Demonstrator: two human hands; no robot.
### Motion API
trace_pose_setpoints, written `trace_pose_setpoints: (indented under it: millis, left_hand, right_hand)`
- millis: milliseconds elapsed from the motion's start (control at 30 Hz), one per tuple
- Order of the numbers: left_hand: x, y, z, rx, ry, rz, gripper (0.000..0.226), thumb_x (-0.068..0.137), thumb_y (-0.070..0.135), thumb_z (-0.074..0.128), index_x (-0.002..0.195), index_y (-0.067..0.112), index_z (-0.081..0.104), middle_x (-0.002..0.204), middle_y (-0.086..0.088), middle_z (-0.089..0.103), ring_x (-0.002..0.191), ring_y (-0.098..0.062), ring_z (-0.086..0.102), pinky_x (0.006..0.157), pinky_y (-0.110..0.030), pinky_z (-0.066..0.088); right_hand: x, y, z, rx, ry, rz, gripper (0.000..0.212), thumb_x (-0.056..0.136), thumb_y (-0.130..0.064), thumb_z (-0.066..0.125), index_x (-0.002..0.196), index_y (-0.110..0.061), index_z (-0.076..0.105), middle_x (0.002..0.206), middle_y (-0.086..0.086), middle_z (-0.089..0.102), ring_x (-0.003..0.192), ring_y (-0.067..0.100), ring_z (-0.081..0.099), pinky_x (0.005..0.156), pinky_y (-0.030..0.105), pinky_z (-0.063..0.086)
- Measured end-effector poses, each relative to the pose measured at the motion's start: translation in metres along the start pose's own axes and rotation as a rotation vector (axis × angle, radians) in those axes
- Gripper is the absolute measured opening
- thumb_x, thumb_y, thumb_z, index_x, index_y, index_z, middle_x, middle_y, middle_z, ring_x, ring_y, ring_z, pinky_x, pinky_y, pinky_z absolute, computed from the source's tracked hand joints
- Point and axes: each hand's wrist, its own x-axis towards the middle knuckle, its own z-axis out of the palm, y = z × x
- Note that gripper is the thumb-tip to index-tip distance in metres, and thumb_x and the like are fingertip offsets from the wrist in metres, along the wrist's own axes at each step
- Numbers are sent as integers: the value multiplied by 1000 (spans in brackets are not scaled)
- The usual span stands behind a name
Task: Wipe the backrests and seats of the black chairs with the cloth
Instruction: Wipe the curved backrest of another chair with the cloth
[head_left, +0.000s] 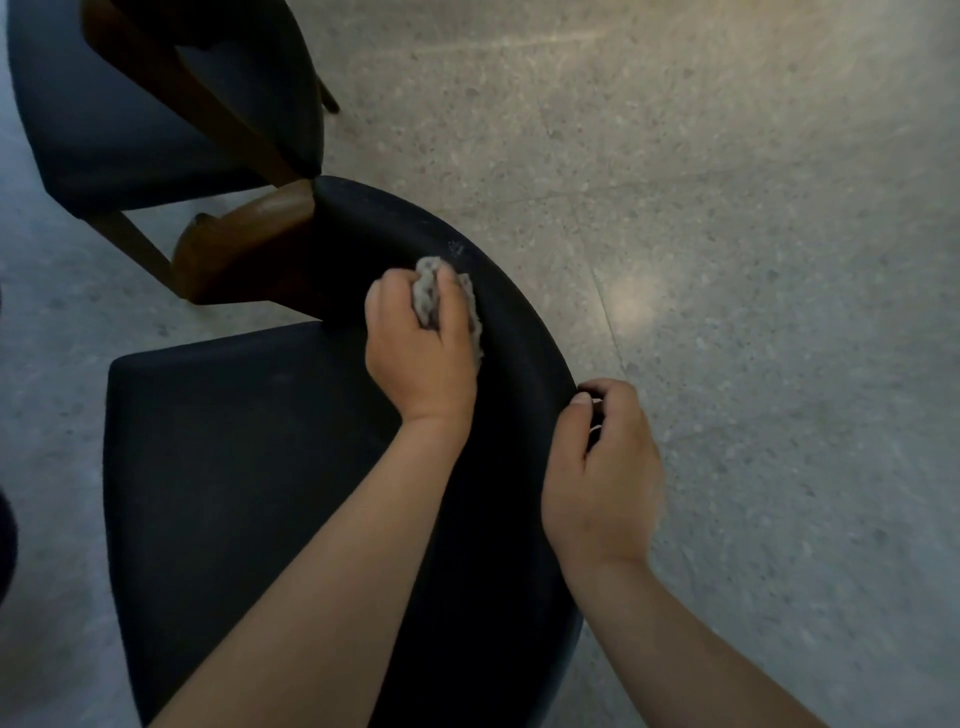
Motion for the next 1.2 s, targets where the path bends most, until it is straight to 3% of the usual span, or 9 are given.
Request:
trace_pose_setpoints:
  millis: [100,300,500,633,767,867,967,1067,1200]
  left_hand:
    - [-6,-12,6,-109,58,-85,29,95,43,49,76,21,45,82,-5,57,68,-4,48,64,-17,42]
    - [-9,-11,-3,-123,-28,180,26,95,33,56,75,21,45,79,2,49,69,0,46,67,-12,38]
    - [-14,-37,8,-139,34,2,27,96,39,47,76,20,45,83,-4,55,74,-4,49,68,-20,41]
    - [-15,-52,11,-118,42,-42,28,97,38,46,75,20,44,82,-4,54,71,-2,48,66,-12,37]
    - [-17,-86,11,-12,24,-224,27,100,35,47,78,19,47,85,-1,56,68,3,49,62,-7,35]
    - [-25,-114,8,119,-40,-440,29,100,41,44,78,22,48,83,1,57,68,-4,51,65,-27,41]
    - [-30,-121,1,133,-34,-562,30,99,41,45,75,23,48,79,0,57,67,-9,52,67,-32,40]
    - [-25,-96,-10,-1,38,-419,31,99,40,47,71,25,45,79,-3,58,67,-9,53,64,-27,39]
    - [-18,-29,-33,-241,-3,-27,27,98,36,53,75,22,48,80,-9,55,72,-15,54,66,-29,47]
  right_hand:
    - [0,1,0,-1,0,0,28,95,-36,36,101,-19,58,80,-9,59,66,6,54,55,22,39]
    - [0,1,0,7,-18,10,36,94,-41,31,104,-19,58,82,-6,61,68,10,57,58,34,48]
    - [0,3,1,36,-26,17,40,93,-45,30,105,-20,58,77,-5,61,64,12,57,56,38,49]
    - [0,5,-1,70,-29,8,34,94,-41,33,105,-19,57,75,-4,60,63,13,56,54,35,44]
    - [0,7,-1,88,-34,3,34,94,-41,34,104,-19,58,73,-5,59,60,11,54,54,29,39]
    - [1,8,-1,82,-30,-2,33,95,-40,34,104,-18,58,71,-6,58,58,10,53,54,27,37]
    - [1,6,-1,80,-30,-1,36,94,-43,32,104,-19,58,72,-5,58,59,11,54,54,31,40]
    - [1,4,0,70,-36,21,40,92,-47,30,106,-21,57,78,-5,62,65,14,57,58,39,49]
    - [-1,1,-2,47,-27,21,38,92,-44,31,105,-21,57,81,-5,63,68,14,59,61,41,51]
